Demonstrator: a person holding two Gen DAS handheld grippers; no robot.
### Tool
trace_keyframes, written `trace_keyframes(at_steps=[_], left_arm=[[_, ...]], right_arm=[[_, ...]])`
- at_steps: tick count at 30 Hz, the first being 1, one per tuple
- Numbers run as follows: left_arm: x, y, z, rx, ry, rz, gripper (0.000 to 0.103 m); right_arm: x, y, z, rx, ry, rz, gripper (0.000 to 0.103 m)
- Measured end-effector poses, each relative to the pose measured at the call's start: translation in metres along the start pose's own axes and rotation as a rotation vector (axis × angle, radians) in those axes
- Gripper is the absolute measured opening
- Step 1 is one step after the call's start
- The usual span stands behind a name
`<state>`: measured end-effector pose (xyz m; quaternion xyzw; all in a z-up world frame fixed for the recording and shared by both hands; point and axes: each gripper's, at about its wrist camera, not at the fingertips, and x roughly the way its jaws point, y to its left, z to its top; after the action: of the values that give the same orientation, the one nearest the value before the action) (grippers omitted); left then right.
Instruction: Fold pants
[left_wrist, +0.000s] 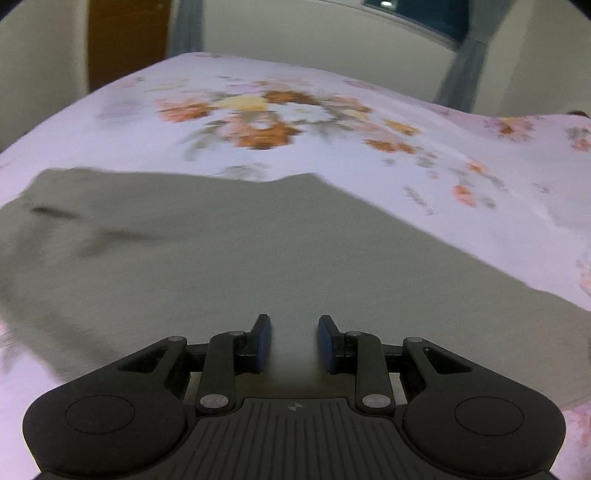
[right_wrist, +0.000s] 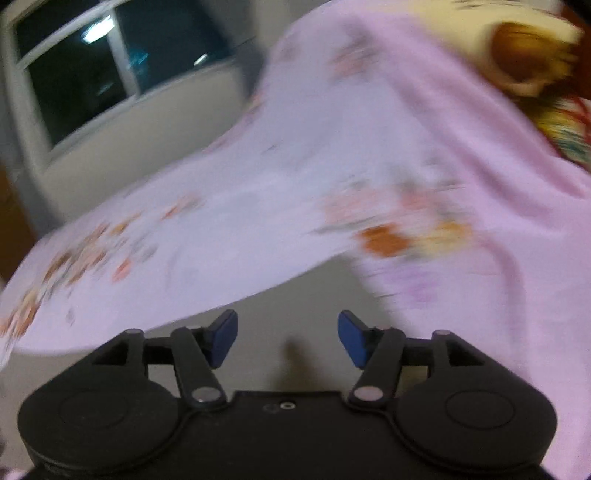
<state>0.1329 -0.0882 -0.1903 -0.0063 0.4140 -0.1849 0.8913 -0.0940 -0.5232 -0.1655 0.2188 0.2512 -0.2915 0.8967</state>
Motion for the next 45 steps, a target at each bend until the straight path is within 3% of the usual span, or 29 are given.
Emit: trace_keyframes(at_steps=[4,7,10,11,12,13,15,17,22,26,33,37,38,42,45], left_arm=[[0.018,-0.043,0.003,0.097,0.02,-0.024,0.028],[0.03,-0.052,-0.004,0.116,0.052,-0.004,0.028],[0.027,-0.047,-0.012,0.113,0.045,-0.017,0.028],[0.025,-0.046,-0.013,0.109,0.045,-0.022,0.028],[0.025,-0.045,-0.014,0.108,0.047,-0.024,0.028],[0.024,-0.044,-0.015,0.106,0.05,-0.026,0.028],[0.022,-0.043,-0.015,0.095,0.06,-0.027,0.028],[0.021,-0.041,-0.015,0.087,0.068,-0.031,0.028],[0.017,-0.038,-0.018,0.09,0.074,-0.039,0.028],[0.013,-0.043,-0.016,0.096,0.077,-0.026,0.029],[0.01,-0.067,-0.014,0.109,0.06,-0.076,0.029],[0.017,-0.082,-0.012,0.122,0.066,-0.074,0.029],[0.02,-0.084,-0.012,0.125,0.07,-0.071,0.029],[0.023,-0.085,-0.017,0.133,0.081,-0.056,0.03],[0.02,-0.08,-0.023,0.151,0.08,-0.058,0.03]], right_arm=[[0.03,0.042,-0.012,-0.086,0.071,0.007,0.055],[0.041,0.043,-0.027,-0.131,0.129,-0.046,0.055],[0.034,0.038,-0.038,-0.145,0.128,-0.051,0.058],[0.033,0.037,-0.04,-0.149,0.129,-0.052,0.061],[0.034,0.039,-0.041,-0.152,0.134,-0.048,0.071],[0.036,0.04,-0.042,-0.159,0.144,-0.04,0.088],[0.044,0.051,-0.045,-0.205,0.184,-0.04,0.103],[0.049,0.068,-0.051,-0.29,0.191,-0.106,0.103],[0.055,0.071,-0.048,-0.243,0.21,-0.129,0.103],[0.057,0.072,-0.041,-0.252,0.267,-0.132,0.103],[0.042,0.073,-0.043,-0.234,0.221,-0.114,0.103],[0.032,0.086,-0.034,-0.22,0.163,-0.06,0.091],[0.033,0.094,-0.034,-0.244,0.162,-0.057,0.09],[0.045,0.104,-0.044,-0.295,0.206,-0.057,0.071],[0.043,0.1,-0.053,-0.332,0.199,-0.078,0.071]])
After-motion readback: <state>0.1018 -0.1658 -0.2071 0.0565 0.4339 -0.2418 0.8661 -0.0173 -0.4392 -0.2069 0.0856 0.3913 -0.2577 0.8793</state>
